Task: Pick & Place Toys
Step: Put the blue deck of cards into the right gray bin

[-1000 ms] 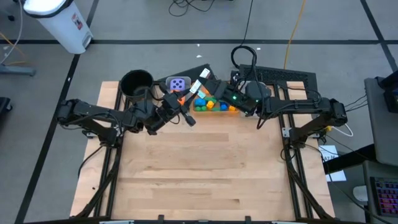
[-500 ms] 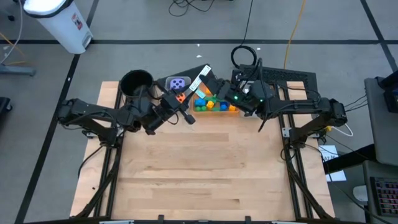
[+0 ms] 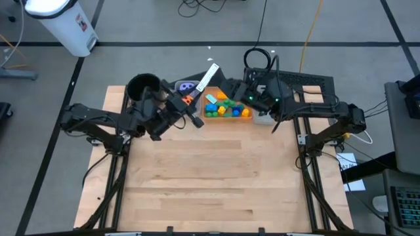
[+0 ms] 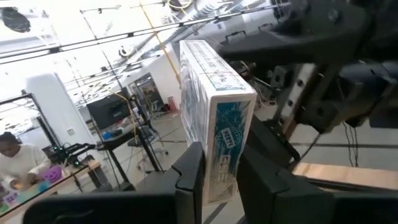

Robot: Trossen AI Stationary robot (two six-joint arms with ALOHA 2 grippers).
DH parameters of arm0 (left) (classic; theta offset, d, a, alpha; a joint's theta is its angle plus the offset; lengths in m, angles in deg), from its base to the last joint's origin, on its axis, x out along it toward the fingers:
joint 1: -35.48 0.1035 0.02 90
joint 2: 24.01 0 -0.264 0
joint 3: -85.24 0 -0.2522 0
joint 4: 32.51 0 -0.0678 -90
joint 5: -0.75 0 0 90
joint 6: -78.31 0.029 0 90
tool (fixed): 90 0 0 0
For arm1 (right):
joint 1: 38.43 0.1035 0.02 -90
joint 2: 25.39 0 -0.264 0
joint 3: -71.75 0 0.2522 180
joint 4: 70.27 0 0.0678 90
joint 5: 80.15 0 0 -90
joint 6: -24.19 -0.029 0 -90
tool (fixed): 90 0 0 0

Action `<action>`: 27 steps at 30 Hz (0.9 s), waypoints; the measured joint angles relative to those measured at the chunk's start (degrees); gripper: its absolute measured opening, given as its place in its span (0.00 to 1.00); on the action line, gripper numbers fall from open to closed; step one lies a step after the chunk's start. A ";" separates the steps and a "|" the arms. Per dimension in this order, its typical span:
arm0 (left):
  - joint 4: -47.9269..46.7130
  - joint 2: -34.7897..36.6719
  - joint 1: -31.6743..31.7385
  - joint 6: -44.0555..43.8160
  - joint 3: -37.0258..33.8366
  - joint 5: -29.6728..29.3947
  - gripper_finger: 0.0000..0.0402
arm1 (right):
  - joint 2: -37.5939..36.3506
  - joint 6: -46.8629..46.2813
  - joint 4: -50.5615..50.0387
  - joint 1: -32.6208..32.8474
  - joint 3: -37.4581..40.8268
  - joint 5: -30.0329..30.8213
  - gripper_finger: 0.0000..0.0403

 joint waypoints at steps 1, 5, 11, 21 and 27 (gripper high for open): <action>0.14 0.33 0.00 0.00 0.00 -0.26 0.17 | -0.05 0.03 0.04 -0.45 0.00 -0.79 0.84; 0.29 2.53 -0.53 0.02 0.15 -0.66 0.17 | -0.75 0.25 -0.17 -1.98 0.07 -2.59 0.86; -1.95 6.35 -2.20 -0.08 0.11 -1.40 0.17 | -1.55 2.95 -1.99 -4.03 0.04 -3.44 0.85; -22.91 14.53 -4.21 -25.12 -0.02 10.57 0.17 | -1.90 15.21 -3.14 -6.36 0.02 -22.33 0.84; -31.69 14.98 0.09 -40.82 -0.13 30.37 0.18 | -1.90 18.83 -6.62 -5.97 0.00 -28.94 0.84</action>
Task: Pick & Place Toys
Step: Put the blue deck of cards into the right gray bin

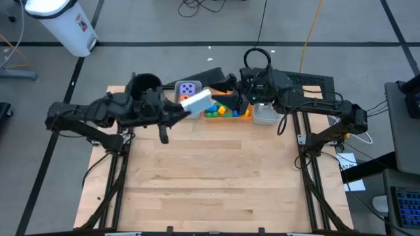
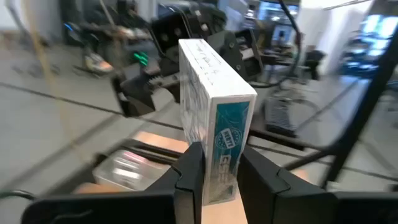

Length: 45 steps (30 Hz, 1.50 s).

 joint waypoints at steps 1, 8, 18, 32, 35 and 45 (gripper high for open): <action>-0.33 -0.36 0.74 -1.80 0.00 2.44 0.18 | 0.04 -0.13 -0.05 0.21 0.00 -1.16 0.84; -0.26 -3.70 4.59 -6.78 0.00 12.53 0.17 | -0.03 -0.27 -0.67 3.03 0.00 -4.18 0.84; 3.68 -5.45 7.92 -10.03 0.02 19.79 0.17 | 0.00 3.01 -5.56 6.29 0.00 -4.23 0.79; 2.02 -5.17 7.87 -11.43 0.02 21.91 0.17 | 0.00 3.29 -3.63 6.76 -0.02 -3.97 0.51; 2.19 -5.15 7.67 -11.47 0.02 21.93 0.19 | 0.00 3.29 -3.77 6.86 -0.02 -3.95 0.43; 2.12 -5.17 7.54 -11.79 0.02 22.15 0.18 | 0.00 3.61 -5.21 6.88 -0.02 -3.86 0.14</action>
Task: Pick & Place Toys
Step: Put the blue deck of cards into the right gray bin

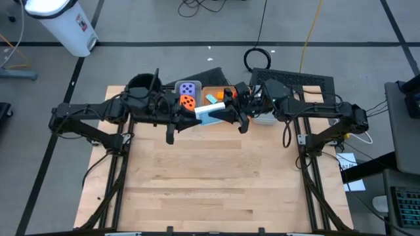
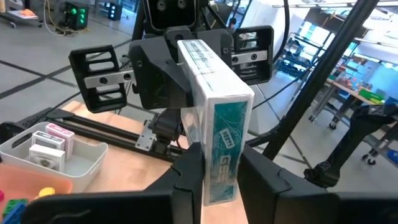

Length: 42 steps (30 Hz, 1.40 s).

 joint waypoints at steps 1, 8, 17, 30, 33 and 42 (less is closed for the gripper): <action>0.01 0.00 0.02 0.03 0.00 -0.02 0.20 | 0.00 0.03 0.06 -0.02 0.00 0.08 0.12; 0.74 0.01 0.10 1.53 0.00 -0.30 0.34 | 0.00 -2.33 0.68 -0.02 0.00 0.42 0.13; 4.07 0.04 2.87 2.58 0.00 1.56 0.54 | 0.00 -3.07 -0.43 0.04 0.00 4.37 0.13; -1.56 5.59 10.32 11.63 2.96 3.31 0.68 | -5.52 -3.97 -13.67 -3.06 -0.09 11.99 0.14; -5.03 7.98 12.35 12.43 3.06 3.26 0.68 | -8.54 -3.00 -18.52 -3.49 -0.11 17.67 0.13; -16.42 11.68 15.99 16.34 3.08 3.18 0.69 | -11.30 -6.07 -47.04 -3.50 -9.59 37.20 0.13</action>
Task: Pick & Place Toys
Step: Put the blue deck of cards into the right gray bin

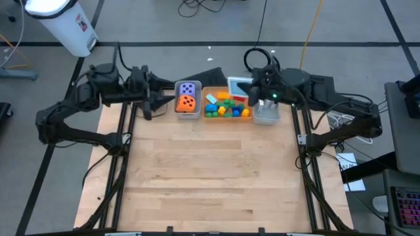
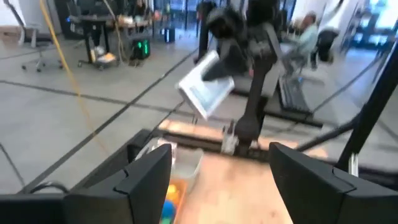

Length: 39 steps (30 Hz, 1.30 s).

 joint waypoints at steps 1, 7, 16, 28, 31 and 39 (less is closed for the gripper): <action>-0.96 -0.04 0.05 0.75 -0.05 -0.02 0.69 | 0.51 -0.73 -2.95 0.00 -1.58 1.62 0.13; -3.43 -0.75 0.36 4.28 -0.07 -1.06 0.69 | 4.12 -7.85 -19.61 -2.76 -9.02 4.62 0.13; -9.75 -1.09 0.36 5.17 -0.08 -1.08 0.65 | 9.27 -17.46 -42.42 -9.01 -9.93 3.63 0.13; -13.15 -1.06 0.36 5.45 -0.10 -1.04 0.61 | 13.53 -17.73 -54.45 -16.25 -3.22 -1.39 0.13; -13.32 -1.09 0.36 5.41 -0.10 -1.04 0.61 | 12.97 -17.66 -54.63 -17.40 1.70 -1.39 0.13; -12.76 -3.04 0.36 5.66 -0.08 -1.02 0.61 | 8.32 -16.03 -44.90 -21.54 15.20 -2.17 0.13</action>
